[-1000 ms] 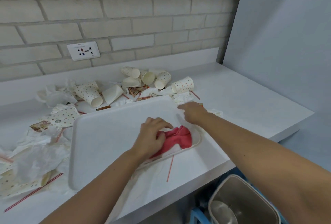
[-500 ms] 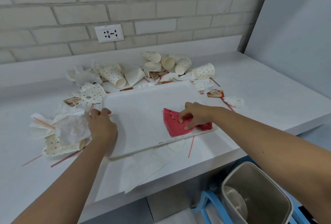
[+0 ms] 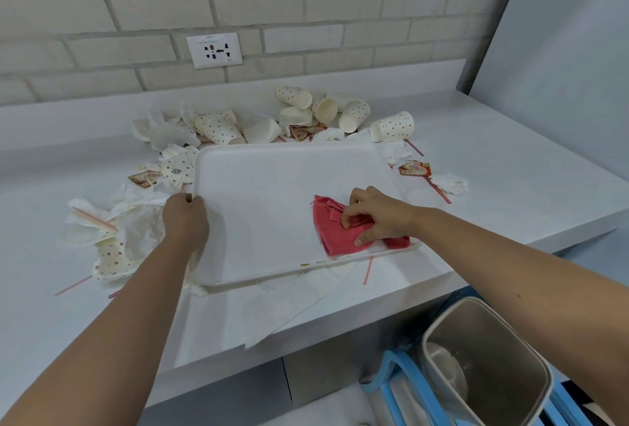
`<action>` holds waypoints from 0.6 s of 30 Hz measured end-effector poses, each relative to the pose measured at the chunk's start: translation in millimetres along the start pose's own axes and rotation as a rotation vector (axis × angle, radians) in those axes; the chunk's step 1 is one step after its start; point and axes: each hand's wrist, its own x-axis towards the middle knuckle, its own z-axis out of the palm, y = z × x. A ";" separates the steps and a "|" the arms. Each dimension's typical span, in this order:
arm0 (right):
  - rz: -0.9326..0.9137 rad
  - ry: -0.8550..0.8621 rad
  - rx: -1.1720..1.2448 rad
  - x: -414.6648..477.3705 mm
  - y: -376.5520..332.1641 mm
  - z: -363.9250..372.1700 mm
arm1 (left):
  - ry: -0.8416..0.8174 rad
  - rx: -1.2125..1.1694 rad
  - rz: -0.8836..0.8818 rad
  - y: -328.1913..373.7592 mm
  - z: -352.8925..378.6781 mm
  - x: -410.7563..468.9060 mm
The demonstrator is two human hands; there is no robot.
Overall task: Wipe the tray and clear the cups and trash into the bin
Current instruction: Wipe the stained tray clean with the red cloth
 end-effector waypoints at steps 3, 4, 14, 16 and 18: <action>-0.049 0.031 -0.051 -1.2 -3.9 -0.3 | 0.023 -0.121 -0.012 7.8 -3.2 -2.2; -0.070 0.030 -0.078 -1.1 -6.3 -0.5 | 0.034 -0.145 -0.003 10.4 -3.8 -2.0; -0.228 0.105 -0.124 11.3 -49.2 14.6 | 0.021 -0.231 -0.009 19.8 -12.6 0.8; -0.251 0.126 -0.105 21.1 -67.5 21.6 | 0.022 -0.232 -0.003 20.7 -12.7 -1.9; -0.260 0.170 -0.064 28.9 -88.6 29.3 | 0.034 -0.240 0.010 19.2 -12.3 -2.2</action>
